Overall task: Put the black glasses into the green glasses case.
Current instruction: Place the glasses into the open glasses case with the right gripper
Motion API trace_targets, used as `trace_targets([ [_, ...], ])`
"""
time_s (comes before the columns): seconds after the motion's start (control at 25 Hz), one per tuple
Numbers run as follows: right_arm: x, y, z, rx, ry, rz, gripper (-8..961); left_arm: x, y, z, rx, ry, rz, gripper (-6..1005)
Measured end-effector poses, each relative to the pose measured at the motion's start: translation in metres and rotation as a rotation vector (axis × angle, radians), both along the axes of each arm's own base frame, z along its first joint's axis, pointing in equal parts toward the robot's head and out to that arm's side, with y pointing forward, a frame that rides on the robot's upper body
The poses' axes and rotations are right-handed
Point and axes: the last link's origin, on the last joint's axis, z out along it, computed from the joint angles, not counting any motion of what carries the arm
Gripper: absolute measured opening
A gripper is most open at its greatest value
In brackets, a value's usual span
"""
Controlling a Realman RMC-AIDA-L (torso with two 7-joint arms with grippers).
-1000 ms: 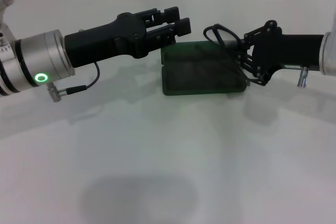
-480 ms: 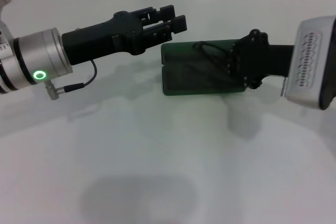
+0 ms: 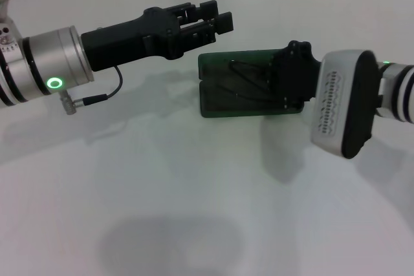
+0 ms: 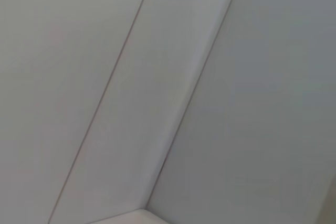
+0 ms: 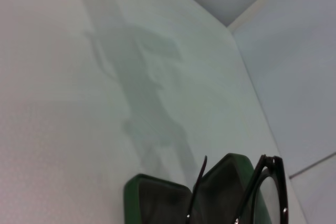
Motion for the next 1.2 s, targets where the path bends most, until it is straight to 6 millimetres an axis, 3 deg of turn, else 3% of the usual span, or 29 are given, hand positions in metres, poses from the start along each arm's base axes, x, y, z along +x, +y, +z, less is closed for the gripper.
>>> trace_targets([
  [1.2, 0.006, -0.007, -0.025, 0.109, -0.107, 0.079, 112, 0.002, 0.009, -0.009, 0.005, 0.055, 0.018, 542],
])
